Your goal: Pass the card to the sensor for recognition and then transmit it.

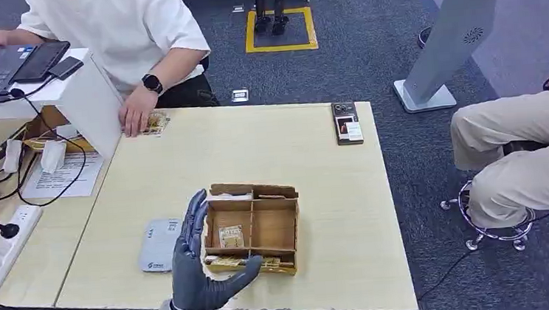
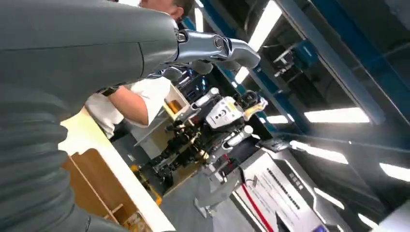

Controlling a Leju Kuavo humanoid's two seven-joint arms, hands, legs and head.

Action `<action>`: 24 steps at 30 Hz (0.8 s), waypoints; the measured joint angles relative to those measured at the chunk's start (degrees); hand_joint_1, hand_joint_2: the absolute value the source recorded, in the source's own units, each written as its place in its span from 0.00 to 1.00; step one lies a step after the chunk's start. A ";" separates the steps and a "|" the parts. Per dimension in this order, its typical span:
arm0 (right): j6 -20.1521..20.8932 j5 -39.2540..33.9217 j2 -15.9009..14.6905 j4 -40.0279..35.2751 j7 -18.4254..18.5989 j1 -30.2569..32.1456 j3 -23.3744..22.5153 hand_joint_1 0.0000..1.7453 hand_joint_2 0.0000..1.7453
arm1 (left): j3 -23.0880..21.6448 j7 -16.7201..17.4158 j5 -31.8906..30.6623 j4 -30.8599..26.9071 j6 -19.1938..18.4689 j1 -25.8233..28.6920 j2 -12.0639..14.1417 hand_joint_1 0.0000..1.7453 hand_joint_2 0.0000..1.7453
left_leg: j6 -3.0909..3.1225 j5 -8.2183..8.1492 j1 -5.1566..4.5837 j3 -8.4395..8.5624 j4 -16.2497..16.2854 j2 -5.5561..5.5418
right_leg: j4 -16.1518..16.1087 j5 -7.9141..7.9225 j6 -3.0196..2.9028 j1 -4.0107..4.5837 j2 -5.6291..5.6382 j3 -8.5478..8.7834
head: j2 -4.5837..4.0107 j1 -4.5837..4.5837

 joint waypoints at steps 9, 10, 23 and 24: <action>0.00 1.09 -0.52 0.42 0.00 -0.01 0.00 0.00 1.00 | -0.20 3.87 -11.99 4.11 1.97 -0.53 0.42 0.00 1.00 | 0.00 0.00 0.00 0.00 0.00 0.00 | 0.00 0.00 0.00 0.00 0.00 0.00 | 0.02 -0.02; 0.00 1.11 -0.65 0.50 0.00 -0.01 0.00 0.00 1.00 | -0.26 4.08 -12.34 4.54 2.03 -0.60 0.44 0.00 1.00 | 0.00 0.00 0.00 0.00 0.00 0.00 | 0.00 0.00 0.00 0.00 0.00 -0.01 | 0.00 0.00; -0.02 1.88 -1.16 1.09 -0.04 -0.03 0.00 0.00 1.00 | -1.01 9.31 -24.71 8.50 4.15 -2.16 0.50 0.00 1.00 | 0.00 0.00 0.00 0.00 0.00 0.00 | 0.00 0.00 0.00 0.00 0.01 0.00 | 0.00 0.00; 0.00 1.95 -1.18 1.09 -0.04 -0.03 0.00 0.00 1.00 | -1.05 9.57 -25.17 8.76 4.17 -2.23 0.48 0.00 1.00 | 0.00 0.00 0.00 0.00 0.00 0.00 | 0.00 0.00 0.00 0.00 0.01 0.00 | 0.00 -0.02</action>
